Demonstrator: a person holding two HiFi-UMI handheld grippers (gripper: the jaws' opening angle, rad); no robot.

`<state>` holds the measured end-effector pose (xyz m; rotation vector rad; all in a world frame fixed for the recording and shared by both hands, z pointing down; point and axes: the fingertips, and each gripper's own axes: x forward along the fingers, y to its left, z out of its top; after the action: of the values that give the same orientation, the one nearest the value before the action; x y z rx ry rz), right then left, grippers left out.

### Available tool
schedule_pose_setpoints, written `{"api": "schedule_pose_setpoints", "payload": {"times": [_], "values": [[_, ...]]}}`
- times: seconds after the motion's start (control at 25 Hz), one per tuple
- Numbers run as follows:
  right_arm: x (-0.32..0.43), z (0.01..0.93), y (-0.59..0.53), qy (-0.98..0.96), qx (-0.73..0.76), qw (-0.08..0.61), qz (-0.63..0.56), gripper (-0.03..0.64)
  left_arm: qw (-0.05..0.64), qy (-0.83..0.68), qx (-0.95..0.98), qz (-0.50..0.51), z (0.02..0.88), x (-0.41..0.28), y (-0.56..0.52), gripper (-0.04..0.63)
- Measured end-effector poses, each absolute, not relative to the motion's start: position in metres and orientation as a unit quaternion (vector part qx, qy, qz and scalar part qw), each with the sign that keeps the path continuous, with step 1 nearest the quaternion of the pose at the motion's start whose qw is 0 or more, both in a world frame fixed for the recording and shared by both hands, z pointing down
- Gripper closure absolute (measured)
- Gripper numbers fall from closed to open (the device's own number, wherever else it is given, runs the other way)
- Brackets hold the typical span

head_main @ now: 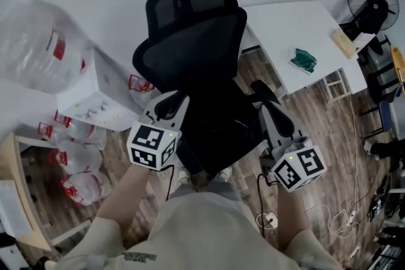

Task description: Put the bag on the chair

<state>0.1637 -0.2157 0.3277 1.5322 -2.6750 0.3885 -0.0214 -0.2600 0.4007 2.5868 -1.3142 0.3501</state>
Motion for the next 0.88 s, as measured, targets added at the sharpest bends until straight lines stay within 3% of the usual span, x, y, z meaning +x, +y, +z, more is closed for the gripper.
{"api": "schedule_pose_setpoints", "payload": {"times": [0.44,0.88], "values": [[0.165,0.232,-0.164,-0.856,0.513,-0.051,0.036,0.592,0.006,-0.434,0.898,0.066,0.308,-0.03,-0.221,0.552],[0.156,0.231,-0.115,-0.866,0.501,-0.013,0.003,0.596,-0.044,-0.431,0.9,0.048,0.289,-0.023,-0.18,0.557]]}}
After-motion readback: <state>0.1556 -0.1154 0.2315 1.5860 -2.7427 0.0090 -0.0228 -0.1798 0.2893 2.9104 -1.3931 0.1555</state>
